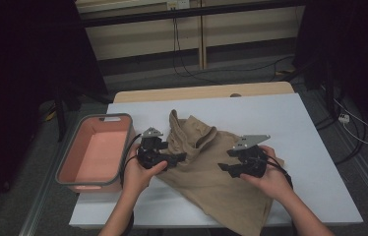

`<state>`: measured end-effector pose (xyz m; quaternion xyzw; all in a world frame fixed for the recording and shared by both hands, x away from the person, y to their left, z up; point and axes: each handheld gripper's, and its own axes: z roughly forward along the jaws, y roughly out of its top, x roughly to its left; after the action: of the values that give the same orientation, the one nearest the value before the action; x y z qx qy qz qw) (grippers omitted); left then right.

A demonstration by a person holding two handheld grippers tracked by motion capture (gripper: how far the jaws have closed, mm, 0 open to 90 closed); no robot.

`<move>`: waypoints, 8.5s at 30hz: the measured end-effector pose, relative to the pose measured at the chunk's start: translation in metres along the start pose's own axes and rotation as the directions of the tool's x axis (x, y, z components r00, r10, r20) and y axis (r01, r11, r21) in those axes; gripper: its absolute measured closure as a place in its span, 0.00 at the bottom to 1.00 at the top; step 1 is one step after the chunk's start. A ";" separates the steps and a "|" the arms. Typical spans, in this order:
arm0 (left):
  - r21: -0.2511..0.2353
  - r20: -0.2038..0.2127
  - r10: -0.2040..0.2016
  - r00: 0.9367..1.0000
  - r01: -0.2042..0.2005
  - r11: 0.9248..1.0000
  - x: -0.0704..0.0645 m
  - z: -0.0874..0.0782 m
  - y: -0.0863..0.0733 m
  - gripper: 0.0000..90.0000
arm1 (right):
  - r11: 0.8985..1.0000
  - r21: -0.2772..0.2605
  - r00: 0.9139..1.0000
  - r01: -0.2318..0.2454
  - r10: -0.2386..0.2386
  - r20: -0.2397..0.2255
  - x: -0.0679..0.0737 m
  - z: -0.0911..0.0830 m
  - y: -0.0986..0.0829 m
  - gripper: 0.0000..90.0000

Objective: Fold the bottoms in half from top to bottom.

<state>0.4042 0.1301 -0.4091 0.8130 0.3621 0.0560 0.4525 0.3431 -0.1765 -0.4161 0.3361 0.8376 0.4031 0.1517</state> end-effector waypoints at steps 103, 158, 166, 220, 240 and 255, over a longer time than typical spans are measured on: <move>0.021 -0.074 0.022 0.997 -0.021 1.000 0.012 -0.012 -0.002 0.09 | 0.999 0.035 1.000 -0.017 0.017 0.003 -0.017 0.037 0.033 0.48; 0.031 -0.070 0.039 0.997 -0.037 0.999 0.009 -0.009 -0.003 0.10 | 0.996 0.058 0.994 -0.072 0.067 0.085 -0.046 0.052 0.054 0.96; 0.028 -0.073 0.043 0.996 -0.041 0.999 0.008 -0.010 -0.003 0.10 | 0.992 0.036 0.991 -0.122 0.119 0.064 -0.042 0.024 0.034 0.97; 0.018 -0.081 0.044 0.996 -0.043 0.999 0.012 -0.014 -0.002 0.10 | 0.980 0.033 0.977 -0.195 0.191 0.097 -0.046 0.039 -0.004 0.50; 0.017 -0.088 0.045 0.995 -0.044 0.999 0.012 -0.014 -0.002 0.10 | 0.965 0.019 0.964 -0.263 0.262 0.053 -0.045 0.044 -0.019 0.80; 0.017 -0.099 0.044 0.994 -0.043 0.999 0.014 -0.015 -0.003 0.10 | 0.971 0.031 0.970 -0.235 0.232 0.072 -0.038 0.034 -0.015 0.90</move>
<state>0.4064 0.1504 -0.4064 0.8202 0.3668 0.1035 0.4265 0.3824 -0.1900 -0.4500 0.4487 0.7943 0.3901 0.1248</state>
